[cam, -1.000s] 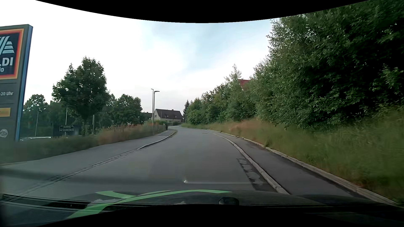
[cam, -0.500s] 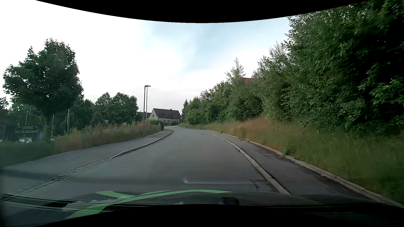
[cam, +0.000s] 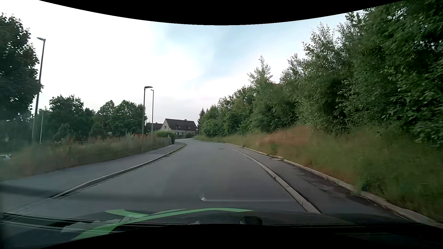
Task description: Follow the waypoints while adhering to traffic rules and regulations
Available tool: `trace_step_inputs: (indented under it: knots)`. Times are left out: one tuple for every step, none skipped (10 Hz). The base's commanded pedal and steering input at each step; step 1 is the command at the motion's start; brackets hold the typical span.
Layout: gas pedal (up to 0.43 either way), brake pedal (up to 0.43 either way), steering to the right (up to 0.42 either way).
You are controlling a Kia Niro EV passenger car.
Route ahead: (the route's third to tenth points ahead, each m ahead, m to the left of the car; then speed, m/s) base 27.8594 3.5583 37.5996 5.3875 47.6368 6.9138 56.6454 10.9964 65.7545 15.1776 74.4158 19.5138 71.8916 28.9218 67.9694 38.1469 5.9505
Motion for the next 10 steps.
trace_step_inputs:
  knots:
    - [0.130, 0.000, -0.011]
    - [0.130, 0.000, -0.013]
    - [0.130, 0.000, -0.013]
    - [0.130, 0.000, -0.014]
    - [0.130, 0.000, -0.014]
    - [0.130, 0.000, -0.015]
    - [0.130, 0.000, -0.019]
    - [0.130, 0.000, -0.023]
    - [0.130, 0.000, -0.024]
    - [0.130, 0.000, -0.024]
